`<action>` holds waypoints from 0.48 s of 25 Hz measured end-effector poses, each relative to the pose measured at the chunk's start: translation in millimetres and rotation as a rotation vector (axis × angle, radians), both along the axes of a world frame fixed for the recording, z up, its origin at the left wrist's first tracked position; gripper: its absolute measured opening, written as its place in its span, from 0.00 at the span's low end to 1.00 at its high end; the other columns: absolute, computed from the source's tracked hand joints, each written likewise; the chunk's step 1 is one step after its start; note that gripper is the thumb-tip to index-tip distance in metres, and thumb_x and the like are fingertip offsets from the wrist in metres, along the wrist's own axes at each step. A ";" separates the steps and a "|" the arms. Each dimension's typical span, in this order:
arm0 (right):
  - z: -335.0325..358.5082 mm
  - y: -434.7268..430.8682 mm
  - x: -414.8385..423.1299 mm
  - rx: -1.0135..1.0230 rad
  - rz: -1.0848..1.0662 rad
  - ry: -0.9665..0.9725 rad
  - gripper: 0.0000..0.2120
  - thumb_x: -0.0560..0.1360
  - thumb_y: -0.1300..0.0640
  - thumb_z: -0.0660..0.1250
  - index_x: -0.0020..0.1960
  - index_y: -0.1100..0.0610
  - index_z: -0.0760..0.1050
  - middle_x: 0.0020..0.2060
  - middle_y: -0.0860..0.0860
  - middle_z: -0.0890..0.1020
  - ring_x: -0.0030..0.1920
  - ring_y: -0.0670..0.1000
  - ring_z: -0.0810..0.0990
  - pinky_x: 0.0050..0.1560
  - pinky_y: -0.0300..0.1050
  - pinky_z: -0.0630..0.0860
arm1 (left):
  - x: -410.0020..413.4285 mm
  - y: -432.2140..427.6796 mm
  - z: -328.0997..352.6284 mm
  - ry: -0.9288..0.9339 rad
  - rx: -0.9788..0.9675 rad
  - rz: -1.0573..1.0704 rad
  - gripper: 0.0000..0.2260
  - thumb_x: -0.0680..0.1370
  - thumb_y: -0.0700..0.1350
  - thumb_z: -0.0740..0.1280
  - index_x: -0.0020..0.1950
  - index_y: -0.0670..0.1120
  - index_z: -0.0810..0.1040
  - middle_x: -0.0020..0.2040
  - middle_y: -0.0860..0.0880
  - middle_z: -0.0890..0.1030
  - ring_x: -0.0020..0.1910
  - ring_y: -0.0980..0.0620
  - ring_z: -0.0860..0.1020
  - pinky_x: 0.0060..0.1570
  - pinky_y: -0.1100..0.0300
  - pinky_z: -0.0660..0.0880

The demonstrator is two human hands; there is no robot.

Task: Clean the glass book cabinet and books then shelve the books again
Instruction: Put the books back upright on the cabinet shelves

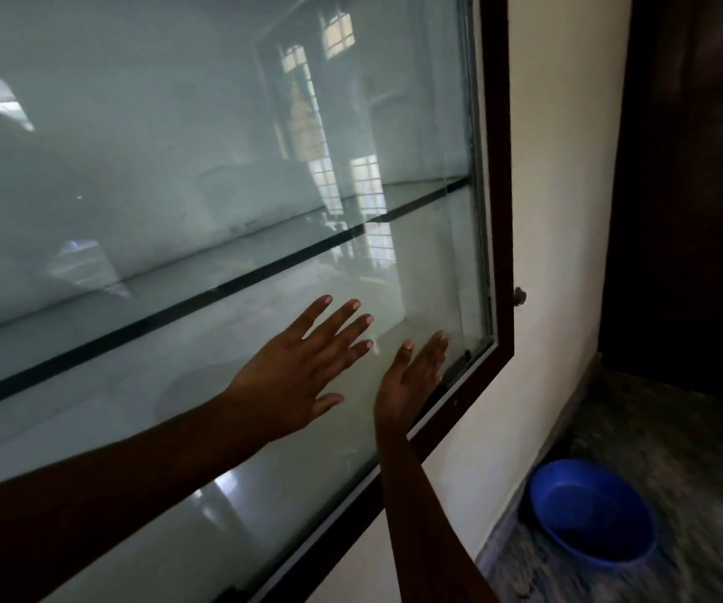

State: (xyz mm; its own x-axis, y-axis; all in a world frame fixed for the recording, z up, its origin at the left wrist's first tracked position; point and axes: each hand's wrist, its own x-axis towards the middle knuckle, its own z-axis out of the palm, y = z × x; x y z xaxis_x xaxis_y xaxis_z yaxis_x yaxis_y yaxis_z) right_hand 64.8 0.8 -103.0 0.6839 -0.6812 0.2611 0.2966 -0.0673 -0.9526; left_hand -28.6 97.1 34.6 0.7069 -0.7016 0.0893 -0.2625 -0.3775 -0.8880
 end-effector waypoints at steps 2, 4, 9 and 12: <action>0.2 9.2 -13.0 0.001 0.006 0.011 0.43 0.71 0.28 0.34 0.76 0.55 0.49 0.76 0.52 0.51 0.75 0.50 0.49 0.72 0.53 0.42 | -11.3 15.9 -4.2 -0.080 0.035 -0.063 0.31 0.80 0.61 0.44 0.77 0.46 0.40 0.74 0.40 0.35 0.71 0.39 0.31 0.64 0.42 0.22; 3.6 16.9 -22.6 0.027 0.020 0.037 0.39 0.74 0.31 0.37 0.76 0.55 0.49 0.76 0.52 0.51 0.76 0.51 0.49 0.73 0.55 0.43 | -22.5 32.8 -7.5 -0.096 0.035 -0.050 0.31 0.79 0.62 0.47 0.77 0.47 0.47 0.76 0.41 0.42 0.73 0.39 0.37 0.69 0.41 0.28; 7.1 30.3 -58.1 0.027 0.083 0.019 0.30 0.77 0.44 0.50 0.74 0.61 0.58 0.73 0.58 0.61 0.73 0.53 0.59 0.72 0.46 0.52 | -40.8 33.8 -15.3 -0.065 -0.080 -0.131 0.27 0.75 0.57 0.60 0.71 0.44 0.68 0.73 0.40 0.63 0.74 0.39 0.57 0.71 0.40 0.47; -6.7 -26.6 -34.8 0.052 0.090 -0.111 0.22 0.76 0.54 0.58 0.67 0.63 0.69 0.64 0.57 0.72 0.65 0.54 0.69 0.68 0.43 0.61 | 1.9 -19.5 -21.2 -0.011 -0.106 -0.202 0.22 0.73 0.53 0.63 0.63 0.43 0.77 0.65 0.41 0.75 0.68 0.39 0.70 0.68 0.39 0.56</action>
State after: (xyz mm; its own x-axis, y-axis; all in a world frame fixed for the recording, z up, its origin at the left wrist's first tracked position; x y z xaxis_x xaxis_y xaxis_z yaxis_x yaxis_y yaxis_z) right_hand 30.0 -25.8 -109.7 0.7116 -0.6332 0.3045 0.4028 0.0125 -0.9152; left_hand -26.7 77.7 13.4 0.5512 -0.8153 0.1772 -0.3328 -0.4096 -0.8494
